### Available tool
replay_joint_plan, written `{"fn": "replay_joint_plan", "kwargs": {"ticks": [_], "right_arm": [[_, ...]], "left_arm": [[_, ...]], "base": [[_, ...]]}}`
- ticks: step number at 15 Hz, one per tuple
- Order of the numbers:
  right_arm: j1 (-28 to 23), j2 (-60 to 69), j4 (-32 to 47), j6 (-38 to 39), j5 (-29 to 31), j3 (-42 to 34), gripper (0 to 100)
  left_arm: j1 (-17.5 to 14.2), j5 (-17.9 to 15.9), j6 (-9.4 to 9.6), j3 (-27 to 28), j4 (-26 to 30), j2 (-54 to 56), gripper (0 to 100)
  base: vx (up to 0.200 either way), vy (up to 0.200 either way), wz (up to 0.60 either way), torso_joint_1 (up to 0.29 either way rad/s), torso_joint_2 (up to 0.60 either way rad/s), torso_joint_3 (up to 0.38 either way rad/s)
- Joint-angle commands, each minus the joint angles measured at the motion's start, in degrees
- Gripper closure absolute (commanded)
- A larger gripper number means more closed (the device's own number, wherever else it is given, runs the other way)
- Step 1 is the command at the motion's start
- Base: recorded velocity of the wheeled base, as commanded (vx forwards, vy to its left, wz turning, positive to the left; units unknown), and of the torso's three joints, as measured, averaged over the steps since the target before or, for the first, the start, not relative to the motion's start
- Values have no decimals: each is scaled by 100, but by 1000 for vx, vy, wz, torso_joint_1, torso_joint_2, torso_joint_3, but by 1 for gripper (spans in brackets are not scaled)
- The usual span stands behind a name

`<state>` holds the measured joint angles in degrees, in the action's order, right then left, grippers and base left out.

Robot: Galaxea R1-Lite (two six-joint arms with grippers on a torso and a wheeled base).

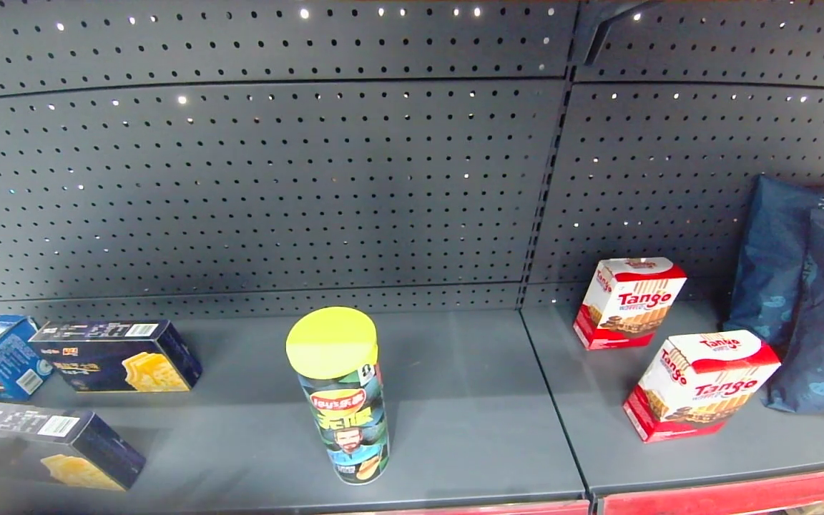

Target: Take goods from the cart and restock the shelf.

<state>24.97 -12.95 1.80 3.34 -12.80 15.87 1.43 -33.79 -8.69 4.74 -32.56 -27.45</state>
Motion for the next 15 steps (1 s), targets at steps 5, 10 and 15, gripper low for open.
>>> {"fn": "replay_joint_plan", "kwargs": {"ticks": [5,10,15], "right_arm": [[8,55,-5,0,14,12,100],[52,-156,-22,-9,-47,91,100],[193,-859,-312,-79,-65,276,100]], "left_arm": [[-151,1894,482,71,2861,2745,0],[-151,3195,940,-474,2984,2745,0],[-151,3792,904,-474,3256,2737,0]], "base": [[0,0,0,0,0,0],[0,0,0,0,0,0],[0,0,0,0,0,0]]}}
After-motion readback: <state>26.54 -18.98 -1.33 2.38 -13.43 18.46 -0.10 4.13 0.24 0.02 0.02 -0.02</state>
